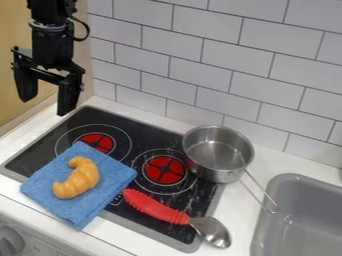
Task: Moved the red spoon to the left of the burner
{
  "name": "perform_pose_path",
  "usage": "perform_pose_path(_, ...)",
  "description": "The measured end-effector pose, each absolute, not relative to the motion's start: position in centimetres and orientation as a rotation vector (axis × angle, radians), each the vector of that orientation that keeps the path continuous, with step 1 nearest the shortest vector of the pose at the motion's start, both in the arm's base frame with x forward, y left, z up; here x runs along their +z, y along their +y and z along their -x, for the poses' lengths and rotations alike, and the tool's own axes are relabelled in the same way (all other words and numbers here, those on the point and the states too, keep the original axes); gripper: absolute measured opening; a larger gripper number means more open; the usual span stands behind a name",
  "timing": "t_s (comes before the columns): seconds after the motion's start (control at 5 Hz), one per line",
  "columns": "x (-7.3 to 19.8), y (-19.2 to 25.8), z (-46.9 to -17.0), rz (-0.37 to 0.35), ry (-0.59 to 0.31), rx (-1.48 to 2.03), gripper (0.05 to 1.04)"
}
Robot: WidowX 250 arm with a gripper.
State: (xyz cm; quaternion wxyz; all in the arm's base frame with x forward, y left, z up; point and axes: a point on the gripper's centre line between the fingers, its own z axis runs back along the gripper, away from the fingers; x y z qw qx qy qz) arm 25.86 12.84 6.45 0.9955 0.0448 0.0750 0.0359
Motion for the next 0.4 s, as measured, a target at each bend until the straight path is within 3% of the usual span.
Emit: perform_pose_path(0.4,4.6,10.8,-23.2,-0.071,0.223,-0.169,0.999)
